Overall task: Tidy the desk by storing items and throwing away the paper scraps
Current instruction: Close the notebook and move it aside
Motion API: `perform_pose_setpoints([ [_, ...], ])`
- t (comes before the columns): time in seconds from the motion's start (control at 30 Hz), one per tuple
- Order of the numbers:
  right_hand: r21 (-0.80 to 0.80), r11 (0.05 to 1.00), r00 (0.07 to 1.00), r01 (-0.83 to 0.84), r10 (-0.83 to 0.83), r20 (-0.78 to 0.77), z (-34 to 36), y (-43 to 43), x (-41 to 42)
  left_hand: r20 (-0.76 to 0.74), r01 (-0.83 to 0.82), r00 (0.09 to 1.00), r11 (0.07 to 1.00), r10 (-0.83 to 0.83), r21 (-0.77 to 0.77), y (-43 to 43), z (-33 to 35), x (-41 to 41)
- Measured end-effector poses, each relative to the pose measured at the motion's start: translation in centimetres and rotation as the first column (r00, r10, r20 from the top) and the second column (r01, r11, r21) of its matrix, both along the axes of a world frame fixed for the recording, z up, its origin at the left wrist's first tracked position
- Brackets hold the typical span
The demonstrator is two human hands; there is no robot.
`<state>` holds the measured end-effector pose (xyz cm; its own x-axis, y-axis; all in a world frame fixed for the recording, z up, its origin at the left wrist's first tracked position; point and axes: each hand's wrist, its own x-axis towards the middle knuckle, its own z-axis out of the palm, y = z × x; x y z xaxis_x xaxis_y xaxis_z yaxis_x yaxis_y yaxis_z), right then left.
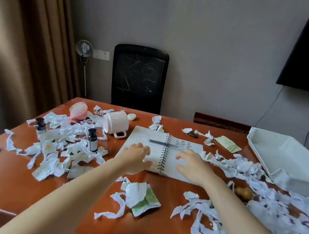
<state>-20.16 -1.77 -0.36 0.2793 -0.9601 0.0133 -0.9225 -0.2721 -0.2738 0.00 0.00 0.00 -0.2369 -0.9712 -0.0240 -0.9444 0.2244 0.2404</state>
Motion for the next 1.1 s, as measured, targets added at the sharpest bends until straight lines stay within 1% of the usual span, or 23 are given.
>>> perform_pose_setpoints([
  [0.1,-0.029,0.999,0.999,0.026,-0.027,-0.039,-1.0,-2.0,0.8,0.037,0.044,0.998,0.997,-0.046,0.069,-1.0,-0.3,0.3],
  [0.17,-0.052,0.998,0.996,0.036,-0.04,-0.078,-1.7,-3.4,1.6,0.029,0.065,0.997,0.993,-0.068,0.098,-1.5,-0.4,0.5],
  [0.33,-0.117,0.99,0.994,0.078,-0.086,-0.062,-3.3,-6.2,3.5,-0.025,0.093,0.996,0.986,-0.091,0.14,-1.4,-0.6,1.1],
  [0.43,-0.126,0.987,0.993,0.101,-0.109,-0.053,-4.0,-7.6,3.9,-0.031,0.121,0.993,0.976,-0.118,0.181,-0.9,-0.6,1.8],
  [0.5,-0.151,0.982,0.992,0.113,-0.119,-0.032,-4.3,-8.3,3.9,-0.046,0.12,0.992,0.977,-0.113,0.176,-0.9,-0.6,2.4],
  [0.57,-0.205,0.97,0.991,0.13,-0.136,-0.012,-4.5,-8.6,3.6,-0.089,0.105,0.992,0.985,-0.094,0.133,-1.3,-0.7,3.0],
  [0.67,-0.254,0.954,0.985,0.161,-0.172,-0.023,-5.1,-8.7,2.5,-0.165,0.031,0.986,0.999,-0.028,0.02,-2.4,-1.1,3.8],
  [0.73,-0.259,0.947,0.98,0.192,-0.2,-0.007,-5.4,-8.8,1.6,-0.155,-0.08,0.985,0.997,0.077,-0.011,-3.2,-1.6,3.9],
  [0.8,-0.256,0.936,0.97,0.242,-0.241,0.036,-5.5,-8.9,0.6,-0.087,-0.198,0.975,0.978,0.203,0.057,-3.9,-2.2,3.7],
  [0.83,-0.252,0.928,0.961,0.274,-0.269,0.057,-5.6,-9.0,0.0,-0.045,-0.233,0.97,0.968,0.238,0.098,-4.2,-2.5,3.6],
  [0.9,-0.244,0.909,0.941,0.338,-0.327,0.085,-5.7,-9.1,-1.3,0.003,-0.265,0.964,0.956,0.267,0.128,-4.7,-2.8,3.3],
  [0.97,-0.247,0.89,0.924,0.383,-0.367,0.11,-5.8,-8.9,-2.5,0.003,-0.289,0.957,0.949,0.291,0.125,-5.2,-2.9,3.2],
  [1.1,-0.273,0.876,0.917,0.397,-0.372,0.142,-6.1,-8.8,-3.1,0.035,-0.347,0.938,0.926,0.345,0.151,-6.0,-2.3,2.7],
])
